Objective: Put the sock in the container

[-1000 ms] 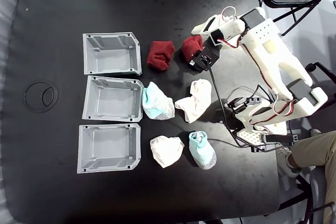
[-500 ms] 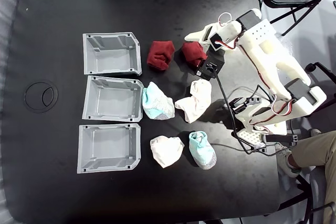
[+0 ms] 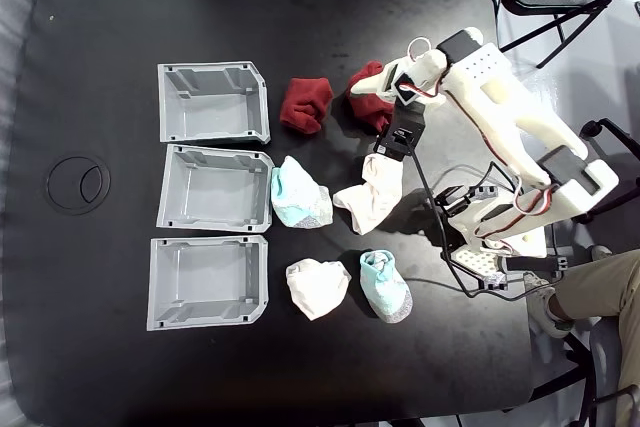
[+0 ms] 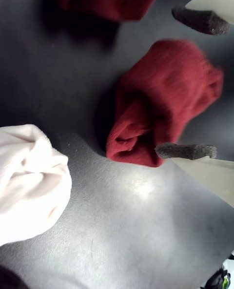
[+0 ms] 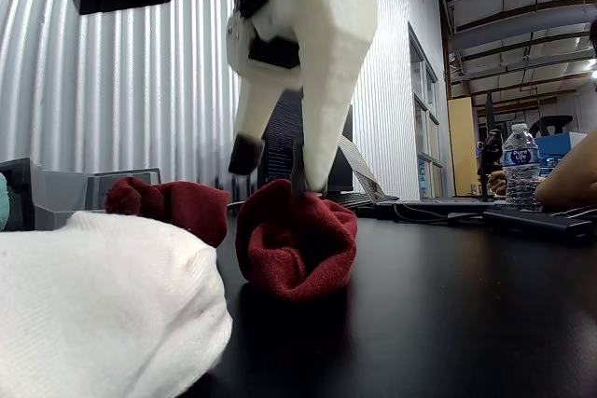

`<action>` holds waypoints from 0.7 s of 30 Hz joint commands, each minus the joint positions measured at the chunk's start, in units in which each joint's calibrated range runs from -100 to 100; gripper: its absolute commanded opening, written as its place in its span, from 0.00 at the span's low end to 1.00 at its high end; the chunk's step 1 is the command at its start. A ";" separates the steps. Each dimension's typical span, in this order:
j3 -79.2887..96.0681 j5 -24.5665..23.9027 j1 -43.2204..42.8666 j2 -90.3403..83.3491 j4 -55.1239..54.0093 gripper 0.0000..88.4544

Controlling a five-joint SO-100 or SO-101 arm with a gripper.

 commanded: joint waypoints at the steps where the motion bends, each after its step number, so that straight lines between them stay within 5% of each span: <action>1: -0.72 0.76 2.15 1.66 -1.92 0.44; 10: -0.81 1.50 4.03 6.76 -6.70 0.41; 18: -0.81 1.45 3.96 7.52 -6.70 0.10; 21: -0.81 1.50 3.56 7.10 -6.62 0.07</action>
